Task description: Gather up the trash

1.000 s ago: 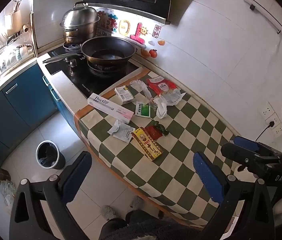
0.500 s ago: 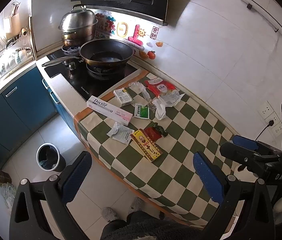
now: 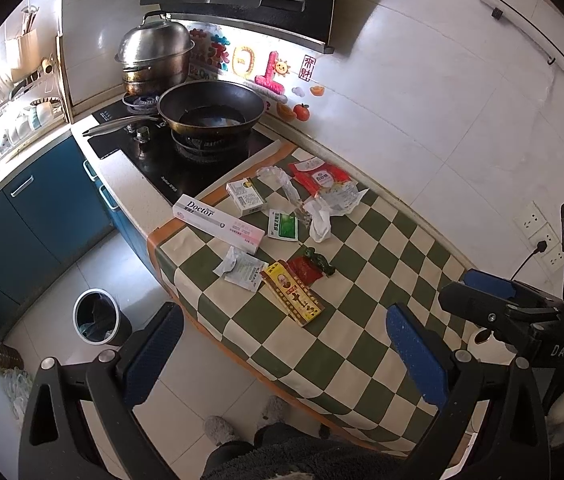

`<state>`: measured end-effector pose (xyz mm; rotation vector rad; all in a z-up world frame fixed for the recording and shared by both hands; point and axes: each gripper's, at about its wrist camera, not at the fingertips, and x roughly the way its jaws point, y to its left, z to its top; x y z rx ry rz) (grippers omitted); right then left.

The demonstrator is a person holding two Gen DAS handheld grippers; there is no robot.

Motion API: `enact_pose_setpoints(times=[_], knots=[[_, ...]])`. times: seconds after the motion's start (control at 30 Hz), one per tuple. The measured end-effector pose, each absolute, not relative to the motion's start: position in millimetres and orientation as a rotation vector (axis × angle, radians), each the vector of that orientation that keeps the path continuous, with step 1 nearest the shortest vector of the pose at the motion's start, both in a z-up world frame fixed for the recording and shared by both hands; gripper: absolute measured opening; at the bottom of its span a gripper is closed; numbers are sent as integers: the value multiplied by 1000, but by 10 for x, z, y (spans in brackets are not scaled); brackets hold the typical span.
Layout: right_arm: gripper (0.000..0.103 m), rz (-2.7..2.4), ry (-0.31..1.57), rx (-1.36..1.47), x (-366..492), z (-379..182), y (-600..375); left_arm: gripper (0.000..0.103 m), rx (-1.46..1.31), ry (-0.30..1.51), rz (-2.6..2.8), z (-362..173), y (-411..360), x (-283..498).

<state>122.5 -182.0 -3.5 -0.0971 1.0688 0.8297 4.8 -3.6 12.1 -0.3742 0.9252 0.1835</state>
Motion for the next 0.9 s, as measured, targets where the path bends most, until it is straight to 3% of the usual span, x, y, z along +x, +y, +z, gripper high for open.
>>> enact_pose_setpoints(times=[0.9], knots=[[103, 834, 1071, -88, 1288, -35, -1886, 103, -395, 908, 167, 132, -28, 122]])
